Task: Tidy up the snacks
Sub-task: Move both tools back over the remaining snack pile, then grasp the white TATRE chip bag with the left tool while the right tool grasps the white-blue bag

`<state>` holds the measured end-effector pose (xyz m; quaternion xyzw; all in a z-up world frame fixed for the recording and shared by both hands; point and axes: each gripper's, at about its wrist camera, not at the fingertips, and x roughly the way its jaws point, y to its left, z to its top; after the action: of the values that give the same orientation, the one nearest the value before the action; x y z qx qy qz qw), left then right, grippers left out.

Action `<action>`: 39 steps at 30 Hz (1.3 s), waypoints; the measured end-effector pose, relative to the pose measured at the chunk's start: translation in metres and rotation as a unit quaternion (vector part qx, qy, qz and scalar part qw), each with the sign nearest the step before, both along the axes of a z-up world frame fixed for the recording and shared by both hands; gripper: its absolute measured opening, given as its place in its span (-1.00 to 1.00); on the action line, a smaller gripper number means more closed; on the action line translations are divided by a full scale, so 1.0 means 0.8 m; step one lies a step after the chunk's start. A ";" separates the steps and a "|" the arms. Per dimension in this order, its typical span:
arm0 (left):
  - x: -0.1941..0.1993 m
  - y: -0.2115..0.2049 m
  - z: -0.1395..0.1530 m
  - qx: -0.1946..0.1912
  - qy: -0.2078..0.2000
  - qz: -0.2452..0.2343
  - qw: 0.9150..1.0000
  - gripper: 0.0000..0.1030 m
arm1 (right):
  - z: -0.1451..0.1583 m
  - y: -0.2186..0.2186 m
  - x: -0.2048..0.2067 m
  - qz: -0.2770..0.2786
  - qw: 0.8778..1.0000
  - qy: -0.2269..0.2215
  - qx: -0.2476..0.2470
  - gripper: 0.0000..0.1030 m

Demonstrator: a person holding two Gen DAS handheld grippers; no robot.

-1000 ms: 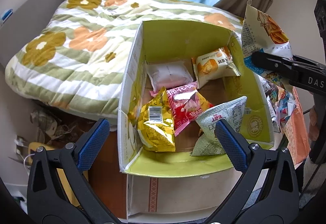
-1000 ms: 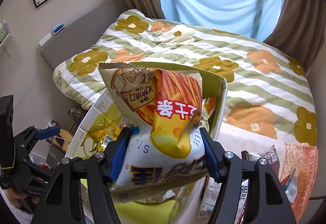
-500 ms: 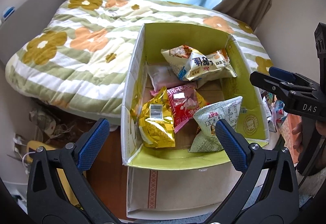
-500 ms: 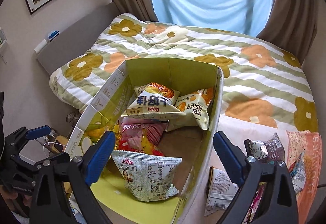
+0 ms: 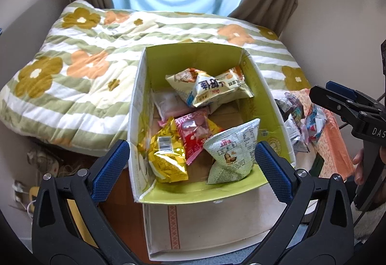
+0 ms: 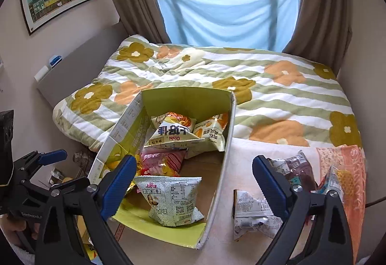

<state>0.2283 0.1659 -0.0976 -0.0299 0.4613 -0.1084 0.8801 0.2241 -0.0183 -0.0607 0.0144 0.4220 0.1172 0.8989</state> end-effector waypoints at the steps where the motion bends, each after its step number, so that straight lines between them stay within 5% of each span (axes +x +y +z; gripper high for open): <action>1: 0.001 -0.005 0.002 -0.002 -0.003 -0.008 1.000 0.99 | 0.004 -0.006 -0.005 -0.007 1.000 -0.003 0.000 0.85; 10: -0.004 -0.078 0.016 -0.016 -0.019 -0.060 0.998 0.99 | 0.019 -0.088 -0.064 -0.084 0.996 -0.006 -0.008 0.86; 22: -0.008 -0.252 0.006 -0.019 0.001 -0.085 0.996 0.99 | -0.003 -0.240 -0.105 -0.121 0.992 0.032 -0.005 0.86; 30: -0.002 -0.344 -0.037 0.008 0.035 -0.050 0.998 0.99 | -0.031 -0.322 -0.085 -0.098 0.993 0.069 0.013 0.86; 39: 0.018 -0.385 -0.096 0.064 0.039 0.015 0.997 0.99 | -0.098 -0.356 -0.027 -0.084 0.985 0.128 0.085 0.86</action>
<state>0.2426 -0.1418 -0.1743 0.0157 0.5011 -0.0639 0.8629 0.2026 -0.3029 -0.1395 0.1408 0.5196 0.0742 0.8395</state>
